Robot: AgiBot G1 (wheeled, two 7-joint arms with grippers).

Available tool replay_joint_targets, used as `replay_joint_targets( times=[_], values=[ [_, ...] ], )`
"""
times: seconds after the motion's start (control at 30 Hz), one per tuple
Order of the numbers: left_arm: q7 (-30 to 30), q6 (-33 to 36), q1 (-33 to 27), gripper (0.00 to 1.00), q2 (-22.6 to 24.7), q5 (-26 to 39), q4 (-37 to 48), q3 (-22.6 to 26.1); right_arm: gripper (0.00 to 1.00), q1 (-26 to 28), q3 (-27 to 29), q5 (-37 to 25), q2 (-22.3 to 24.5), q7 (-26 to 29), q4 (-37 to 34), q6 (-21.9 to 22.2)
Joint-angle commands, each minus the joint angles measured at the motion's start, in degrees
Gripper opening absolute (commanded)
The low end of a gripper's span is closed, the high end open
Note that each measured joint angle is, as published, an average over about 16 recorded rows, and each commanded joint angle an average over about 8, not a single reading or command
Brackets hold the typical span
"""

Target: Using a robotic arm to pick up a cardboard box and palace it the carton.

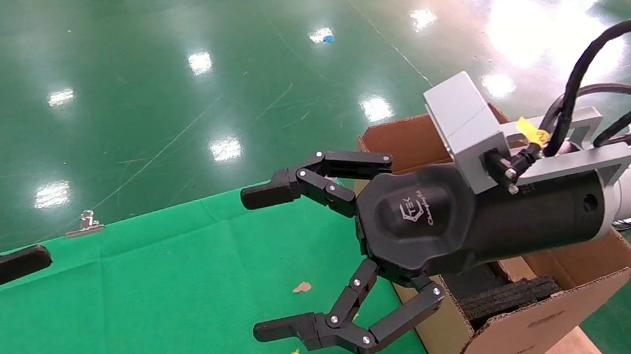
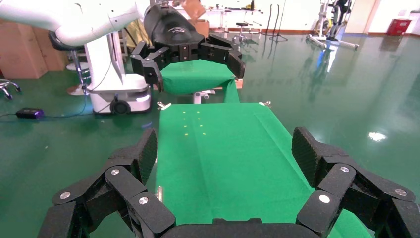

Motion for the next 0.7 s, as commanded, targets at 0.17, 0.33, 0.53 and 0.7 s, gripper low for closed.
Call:
replay_joint_targets(
  times=[0.17,0.33,0.53,0.7],
  values=[
    [0.0,0.0,0.0,1.0,0.0,0.0,0.0,0.0,1.0,0.08,-0.08,-0.04,-0.02,0.02,-0.08,0.03],
    [0.0,0.0,0.0,1.0,0.0,0.0,0.0,0.0,1.0,0.11,-0.12,-0.06,-0.03,0.04,-0.12,0.05],
    [0.0,0.0,0.0,1.0,0.0,0.0,0.0,0.0,1.0,0.12,-0.15,-0.08,-0.03,0.05,-0.14,0.07],
    [0.0,0.0,0.0,1.0,0.0,0.0,0.0,0.0,1.0,0.14,-0.17,-0.1,-0.03,0.05,-0.16,0.08]
  ],
)
